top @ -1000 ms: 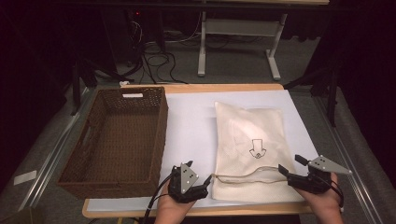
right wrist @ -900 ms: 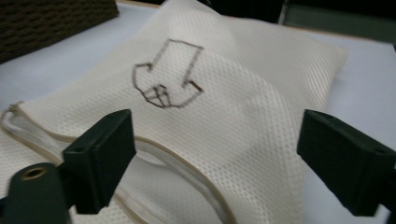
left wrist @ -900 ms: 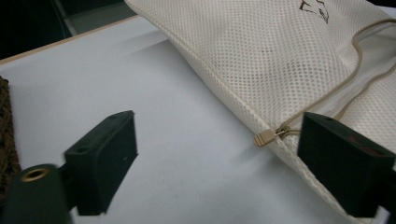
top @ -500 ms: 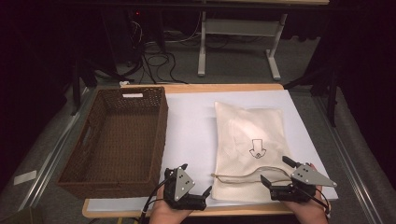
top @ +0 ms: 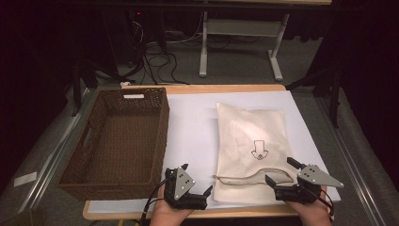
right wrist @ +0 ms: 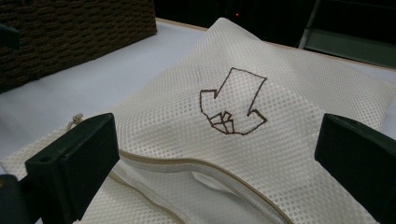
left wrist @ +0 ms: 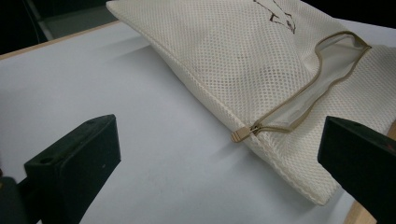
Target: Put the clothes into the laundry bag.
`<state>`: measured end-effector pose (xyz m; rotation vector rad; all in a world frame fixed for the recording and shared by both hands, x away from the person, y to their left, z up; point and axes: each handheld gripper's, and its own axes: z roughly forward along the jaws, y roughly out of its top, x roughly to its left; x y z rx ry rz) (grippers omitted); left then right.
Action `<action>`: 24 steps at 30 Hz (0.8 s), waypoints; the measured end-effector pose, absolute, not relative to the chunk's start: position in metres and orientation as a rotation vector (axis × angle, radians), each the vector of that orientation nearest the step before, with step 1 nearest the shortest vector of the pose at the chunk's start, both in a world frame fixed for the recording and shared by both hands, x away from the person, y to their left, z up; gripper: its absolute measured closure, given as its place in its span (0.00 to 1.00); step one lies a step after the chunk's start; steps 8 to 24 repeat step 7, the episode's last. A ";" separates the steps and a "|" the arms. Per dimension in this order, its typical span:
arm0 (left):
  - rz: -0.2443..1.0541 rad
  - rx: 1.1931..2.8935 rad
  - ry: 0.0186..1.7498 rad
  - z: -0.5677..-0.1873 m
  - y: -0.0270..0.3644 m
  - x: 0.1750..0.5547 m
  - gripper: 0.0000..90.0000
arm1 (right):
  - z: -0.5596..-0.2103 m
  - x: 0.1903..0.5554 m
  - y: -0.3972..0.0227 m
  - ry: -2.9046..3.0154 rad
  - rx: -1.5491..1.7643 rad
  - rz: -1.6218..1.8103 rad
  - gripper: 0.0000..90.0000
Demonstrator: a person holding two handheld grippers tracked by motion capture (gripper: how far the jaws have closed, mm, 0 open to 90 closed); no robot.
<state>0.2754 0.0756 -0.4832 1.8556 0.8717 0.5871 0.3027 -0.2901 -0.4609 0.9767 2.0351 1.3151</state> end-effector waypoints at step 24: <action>0.588 1.846 0.881 -0.483 0.078 0.276 0.00 | -0.462 0.303 -0.289 2.039 0.982 1.315 0.01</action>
